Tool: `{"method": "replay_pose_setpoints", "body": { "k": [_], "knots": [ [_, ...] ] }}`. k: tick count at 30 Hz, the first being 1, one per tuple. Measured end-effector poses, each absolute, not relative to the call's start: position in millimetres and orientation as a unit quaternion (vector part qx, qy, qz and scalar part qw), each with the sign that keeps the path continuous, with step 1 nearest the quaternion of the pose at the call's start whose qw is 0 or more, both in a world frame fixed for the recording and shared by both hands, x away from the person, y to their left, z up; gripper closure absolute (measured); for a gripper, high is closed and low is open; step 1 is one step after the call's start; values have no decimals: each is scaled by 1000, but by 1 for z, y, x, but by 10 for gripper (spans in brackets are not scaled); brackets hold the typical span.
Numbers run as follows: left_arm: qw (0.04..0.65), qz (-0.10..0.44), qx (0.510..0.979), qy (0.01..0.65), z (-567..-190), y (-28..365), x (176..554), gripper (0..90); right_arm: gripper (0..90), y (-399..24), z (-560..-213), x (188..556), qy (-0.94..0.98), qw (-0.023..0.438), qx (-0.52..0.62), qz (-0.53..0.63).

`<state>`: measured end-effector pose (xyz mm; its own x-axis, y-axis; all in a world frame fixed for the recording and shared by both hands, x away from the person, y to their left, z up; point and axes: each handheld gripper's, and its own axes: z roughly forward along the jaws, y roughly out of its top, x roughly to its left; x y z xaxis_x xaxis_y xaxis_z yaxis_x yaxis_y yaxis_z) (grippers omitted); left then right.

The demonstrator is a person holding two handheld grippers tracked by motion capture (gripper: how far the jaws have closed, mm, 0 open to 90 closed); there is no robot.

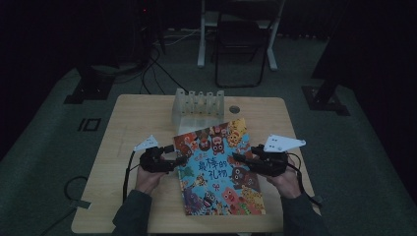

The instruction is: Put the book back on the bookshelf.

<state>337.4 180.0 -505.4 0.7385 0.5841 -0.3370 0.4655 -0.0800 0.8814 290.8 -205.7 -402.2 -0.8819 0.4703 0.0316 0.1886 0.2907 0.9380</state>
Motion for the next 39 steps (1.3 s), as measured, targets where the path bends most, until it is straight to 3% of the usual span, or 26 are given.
{"method": "replay_pose_setpoints", "body": {
  "k": [13, 28, 39],
  "knots": [
    [587, 78, 726, 350, -489, 178, 330, 217, 699, -219, -402, 296, 798, 106, 214, 553],
    [603, 105, 721, 324, -464, 176, 321, 230, 643, -237, -414, 307, 794, 111, 251, 543],
    [618, 148, 710, 302, -442, 175, 308, 319, 624, -243, -420, 311, 787, 128, 264, 543]
  ]
}}
